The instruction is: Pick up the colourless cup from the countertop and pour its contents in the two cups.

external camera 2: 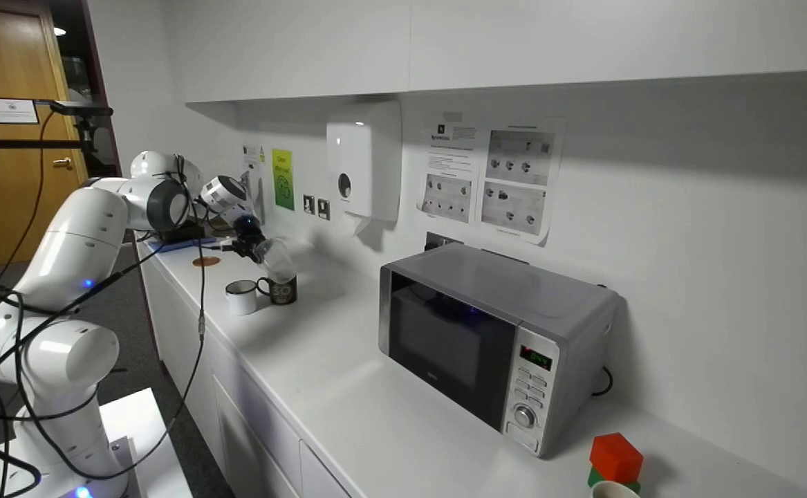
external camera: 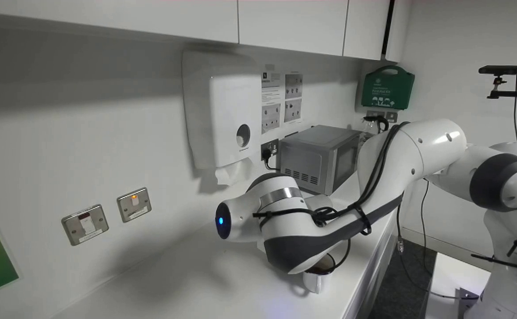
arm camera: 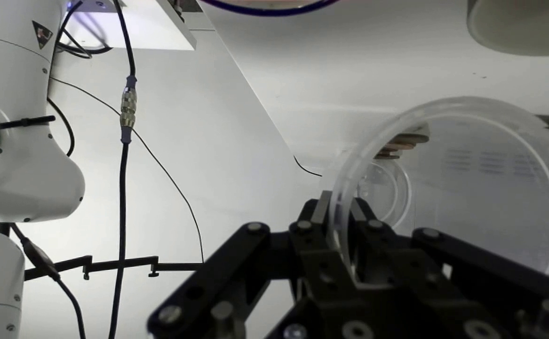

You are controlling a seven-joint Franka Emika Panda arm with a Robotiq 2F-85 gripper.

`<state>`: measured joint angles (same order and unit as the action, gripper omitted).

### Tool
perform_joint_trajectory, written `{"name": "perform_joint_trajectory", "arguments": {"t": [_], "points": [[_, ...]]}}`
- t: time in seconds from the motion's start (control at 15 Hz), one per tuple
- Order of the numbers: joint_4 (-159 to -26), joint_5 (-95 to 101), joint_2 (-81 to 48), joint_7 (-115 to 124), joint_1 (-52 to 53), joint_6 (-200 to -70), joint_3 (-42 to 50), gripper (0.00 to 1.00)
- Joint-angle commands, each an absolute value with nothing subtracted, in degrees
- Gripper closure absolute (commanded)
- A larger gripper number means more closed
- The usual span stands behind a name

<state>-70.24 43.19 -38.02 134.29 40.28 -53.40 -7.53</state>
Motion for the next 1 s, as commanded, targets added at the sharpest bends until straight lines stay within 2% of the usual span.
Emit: {"name": "perform_joint_trajectory", "arguments": {"t": [0.0, 0.93], "points": [[-66.6, 45.4, -40.2, 134.0, 42.1, -49.3, -6.5, 0.98], [-60.8, 49.9, -43.8, 131.3, 43.8, -47.0, -5.6, 0.98]]}}
